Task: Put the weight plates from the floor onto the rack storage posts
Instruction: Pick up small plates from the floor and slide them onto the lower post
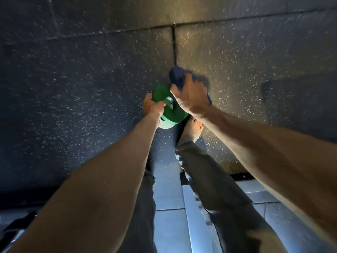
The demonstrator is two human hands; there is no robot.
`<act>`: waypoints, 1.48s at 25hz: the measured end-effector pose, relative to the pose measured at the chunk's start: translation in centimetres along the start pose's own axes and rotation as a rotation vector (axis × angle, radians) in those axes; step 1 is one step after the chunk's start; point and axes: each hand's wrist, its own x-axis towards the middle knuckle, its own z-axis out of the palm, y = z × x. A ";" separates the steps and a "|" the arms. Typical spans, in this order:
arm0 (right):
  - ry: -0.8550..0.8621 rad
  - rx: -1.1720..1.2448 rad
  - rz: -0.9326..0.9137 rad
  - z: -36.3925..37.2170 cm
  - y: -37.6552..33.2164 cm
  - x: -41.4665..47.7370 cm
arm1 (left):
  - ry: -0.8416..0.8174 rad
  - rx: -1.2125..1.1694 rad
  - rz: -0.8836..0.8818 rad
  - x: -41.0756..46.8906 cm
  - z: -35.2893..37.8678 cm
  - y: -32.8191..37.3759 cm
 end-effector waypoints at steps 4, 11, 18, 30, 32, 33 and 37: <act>-0.008 0.210 0.078 -5.7 -6.7 -8.5 | 0.046 -0.135 0.061 -9.6 -8.2 4.8; -0.048 0.204 -0.054 -15.0 -22.2 -26.1 | 0.206 -0.424 0.072 -26.6 -25.4 8.8; -0.159 0.107 -0.267 -14.3 -33.2 -39.7 | 0.254 -0.636 0.005 -36.9 -39.9 2.8; -0.480 -0.374 -0.732 -6.9 -40.0 -52.4 | 0.341 -0.970 0.033 -43.7 -51.8 -15.1; -0.549 -0.475 -0.813 -5.4 -41.6 -54.4 | 0.417 -1.033 0.038 -44.6 -52.3 -18.8; -0.575 -0.513 -0.853 -4.6 -42.4 -55.4 | 0.468 -1.066 0.018 -45.3 -52.3 -20.5; -0.791 -0.576 -0.997 -1.0 -44.4 -60.5 | 0.619 -1.117 -0.043 -48.8 -51.1 -26.6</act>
